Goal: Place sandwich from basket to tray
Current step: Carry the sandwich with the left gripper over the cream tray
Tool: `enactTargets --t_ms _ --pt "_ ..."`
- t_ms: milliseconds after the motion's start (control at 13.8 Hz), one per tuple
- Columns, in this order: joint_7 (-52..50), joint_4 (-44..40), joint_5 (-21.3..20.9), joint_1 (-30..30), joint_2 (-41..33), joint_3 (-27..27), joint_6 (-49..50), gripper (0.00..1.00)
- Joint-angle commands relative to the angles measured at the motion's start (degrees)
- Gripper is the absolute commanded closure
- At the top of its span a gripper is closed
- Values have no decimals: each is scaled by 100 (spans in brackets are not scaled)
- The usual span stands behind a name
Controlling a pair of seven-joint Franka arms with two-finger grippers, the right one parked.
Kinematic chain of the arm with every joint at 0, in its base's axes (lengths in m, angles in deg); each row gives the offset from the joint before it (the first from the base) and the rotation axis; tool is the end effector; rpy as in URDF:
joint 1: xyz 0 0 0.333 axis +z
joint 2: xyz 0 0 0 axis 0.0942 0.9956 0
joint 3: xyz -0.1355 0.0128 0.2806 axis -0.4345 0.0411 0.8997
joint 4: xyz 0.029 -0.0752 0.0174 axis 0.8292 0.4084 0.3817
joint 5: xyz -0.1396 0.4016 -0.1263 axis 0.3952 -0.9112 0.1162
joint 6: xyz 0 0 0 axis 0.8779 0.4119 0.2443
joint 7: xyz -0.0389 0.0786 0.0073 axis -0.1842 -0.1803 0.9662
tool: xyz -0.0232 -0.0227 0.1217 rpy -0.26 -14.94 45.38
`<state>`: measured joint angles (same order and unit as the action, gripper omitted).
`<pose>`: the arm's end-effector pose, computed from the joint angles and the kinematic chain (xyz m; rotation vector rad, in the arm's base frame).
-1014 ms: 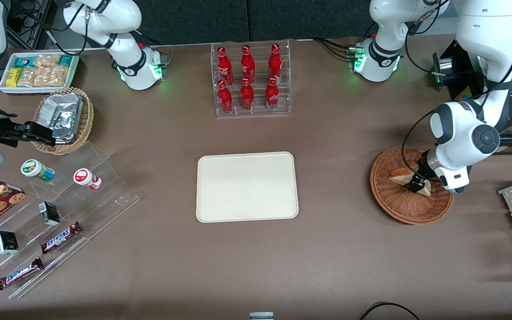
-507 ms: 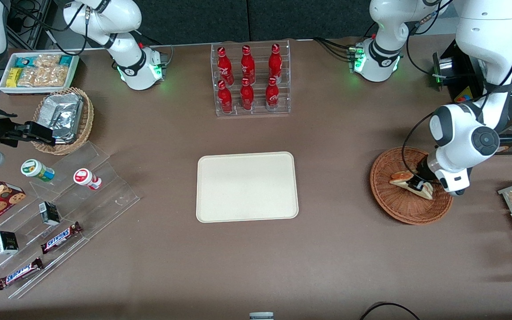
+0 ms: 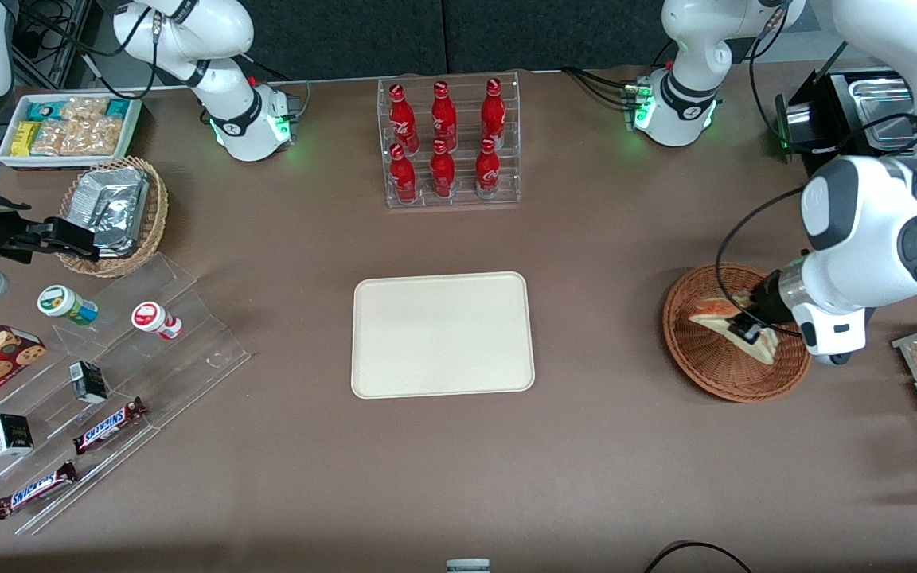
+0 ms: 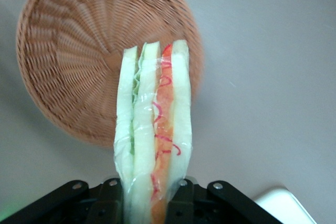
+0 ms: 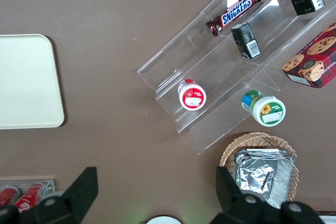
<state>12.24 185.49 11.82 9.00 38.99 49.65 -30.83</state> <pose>0.6509 -0.0887 0.3808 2.7883 1.3554 -0.2059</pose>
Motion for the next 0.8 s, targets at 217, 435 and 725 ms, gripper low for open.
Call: enactTargets --t_ms 217,435,725 --pt "-539 -886 -37 -639 209 -780 492 92" --pt "-530 -1088 -222 -1404 436 -780 457 92" --pt "-460 -2218 -801 -2292 1489 -780 483 92"
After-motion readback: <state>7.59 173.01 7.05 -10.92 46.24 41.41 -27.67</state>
